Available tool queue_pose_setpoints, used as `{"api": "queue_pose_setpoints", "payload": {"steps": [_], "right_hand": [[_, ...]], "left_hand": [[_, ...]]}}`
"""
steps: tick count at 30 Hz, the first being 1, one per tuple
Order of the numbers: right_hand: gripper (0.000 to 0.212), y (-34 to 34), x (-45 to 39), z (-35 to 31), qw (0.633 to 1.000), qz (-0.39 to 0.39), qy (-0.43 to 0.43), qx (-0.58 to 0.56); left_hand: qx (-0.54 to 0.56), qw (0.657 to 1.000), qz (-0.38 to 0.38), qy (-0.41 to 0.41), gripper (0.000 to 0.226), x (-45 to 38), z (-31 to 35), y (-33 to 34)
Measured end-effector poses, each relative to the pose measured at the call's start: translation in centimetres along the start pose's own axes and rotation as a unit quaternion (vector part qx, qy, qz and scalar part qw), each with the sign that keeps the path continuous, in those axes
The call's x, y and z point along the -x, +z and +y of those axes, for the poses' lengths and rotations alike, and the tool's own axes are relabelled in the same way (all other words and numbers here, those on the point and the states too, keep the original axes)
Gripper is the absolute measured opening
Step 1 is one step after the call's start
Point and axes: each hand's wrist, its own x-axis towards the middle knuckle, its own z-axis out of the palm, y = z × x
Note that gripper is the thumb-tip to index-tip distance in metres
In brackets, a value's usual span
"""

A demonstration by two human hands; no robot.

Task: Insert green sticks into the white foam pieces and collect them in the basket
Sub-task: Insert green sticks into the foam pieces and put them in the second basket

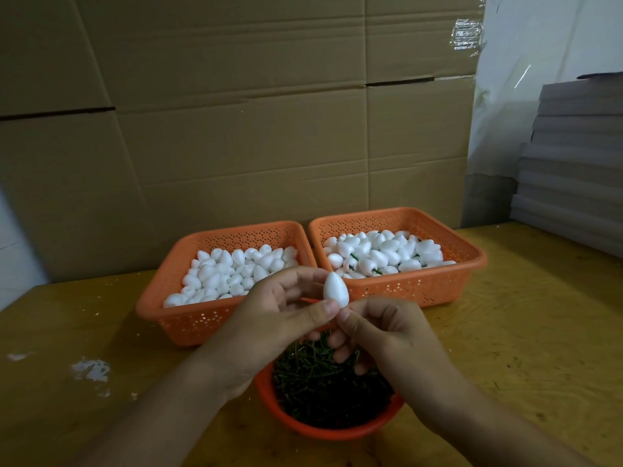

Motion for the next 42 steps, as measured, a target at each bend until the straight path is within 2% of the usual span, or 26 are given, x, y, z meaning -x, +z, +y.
{"api": "queue_pose_setpoints", "payload": {"steps": [4,8,11,14,17,20,22,25,27,29,30,33,35,37,40,42], "right_hand": [[0.022,0.0,-0.1,0.1,1.000,-0.002,0.002,0.011],[0.022,0.5,0.0,0.7,0.999,0.003,-0.011,0.051],[0.018,0.9,0.1,1.5,0.994,0.019,-0.049,0.093],[0.020,1.1,0.3,2.1,0.992,0.014,-0.073,0.100],[0.023,1.2,0.3,2.2,0.991,0.009,-0.087,0.098],[0.024,1.0,0.3,2.4,0.992,0.012,-0.090,0.092],[0.024,1.0,0.2,2.5,0.991,0.013,-0.092,0.098],[0.023,0.9,0.1,2.6,0.990,0.018,-0.097,0.101],[0.023,0.9,0.2,2.5,0.990,0.016,-0.098,0.102],[0.022,0.9,0.3,2.4,0.989,0.016,-0.099,0.105],[0.021,0.9,0.3,2.4,0.989,0.015,-0.099,0.108],[0.019,0.9,0.3,2.2,0.988,0.015,-0.103,0.114],[0.019,1.0,0.3,2.1,0.988,0.015,-0.104,0.114],[0.019,1.0,0.4,2.1,0.988,0.015,-0.103,0.115],[0.018,0.9,0.3,2.0,0.987,0.017,-0.100,0.121],[0.018,0.9,0.3,1.9,0.987,0.017,-0.099,0.121]], "left_hand": [[0.003,1.000,0.006,-0.006,0.030,0.0,-0.1,0.1],[0.057,0.997,0.051,-0.019,0.028,-0.5,0.1,-0.3],[-0.026,0.997,0.059,-0.039,0.022,-2.0,0.6,-1.2],[-0.147,0.986,0.006,-0.073,0.014,-4.3,1.4,-1.5],[-0.231,0.969,-0.027,-0.087,0.017,-7.8,2.1,-0.6],[-0.181,0.981,0.042,-0.057,0.017,-11.7,3.1,1.1],[-0.126,0.985,0.114,-0.022,0.033,-14.0,3.2,1.8],[-0.198,0.958,0.204,0.031,0.038,-15.5,2.0,0.4],[-0.238,0.946,0.218,0.029,0.032,-15.3,0.6,-2.0],[-0.341,0.921,0.187,-0.033,0.029,-14.4,-0.9,-5.2],[-0.407,0.897,0.148,-0.089,0.030,-13.8,-1.5,-6.8],[-0.548,0.794,0.009,-0.265,0.045,-11.7,-2.8,-10.0],[-0.593,0.743,-0.052,-0.306,0.056,-10.8,-3.0,-10.8],[-0.600,0.734,-0.072,-0.309,0.052,-10.4,-2.8,-10.9],[-0.594,0.745,-0.079,-0.295,0.039,-10.6,-2.6,-10.7],[-0.588,0.750,-0.102,-0.285,0.048,-10.8,-3.0,-10.7]]}}
